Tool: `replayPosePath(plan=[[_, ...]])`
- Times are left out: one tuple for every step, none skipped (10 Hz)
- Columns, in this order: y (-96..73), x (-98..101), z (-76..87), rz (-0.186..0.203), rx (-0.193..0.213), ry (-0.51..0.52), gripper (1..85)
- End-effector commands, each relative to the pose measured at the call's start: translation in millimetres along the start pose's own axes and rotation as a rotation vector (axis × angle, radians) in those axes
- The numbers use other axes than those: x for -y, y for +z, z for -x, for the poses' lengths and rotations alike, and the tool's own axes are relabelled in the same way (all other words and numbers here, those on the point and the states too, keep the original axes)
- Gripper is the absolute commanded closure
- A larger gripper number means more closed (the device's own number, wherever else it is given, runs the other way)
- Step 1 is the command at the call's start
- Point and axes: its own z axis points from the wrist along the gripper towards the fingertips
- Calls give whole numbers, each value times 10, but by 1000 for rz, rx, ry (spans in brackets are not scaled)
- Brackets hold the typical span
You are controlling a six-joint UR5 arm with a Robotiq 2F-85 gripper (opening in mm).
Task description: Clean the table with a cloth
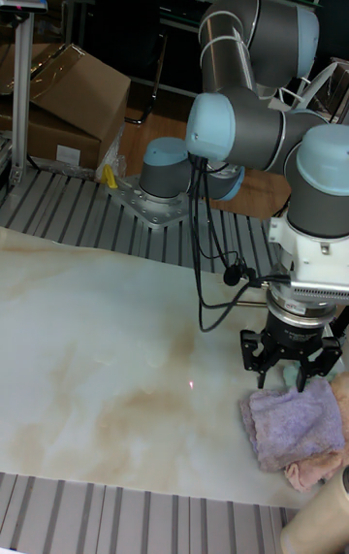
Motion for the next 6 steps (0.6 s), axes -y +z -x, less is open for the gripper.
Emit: replayPosePath(plan=[[110, -148, -31, 18, -17, -12, 290], [210, -210, 18, 5, -7, -2, 290], [263, -277, 64, 0, -5, 7, 293], [255, -275, 103, -4, 2, -1, 293], [244, -278, 86, 1, -5, -4, 297], [244, -280, 66, 1, -13, -3, 297]])
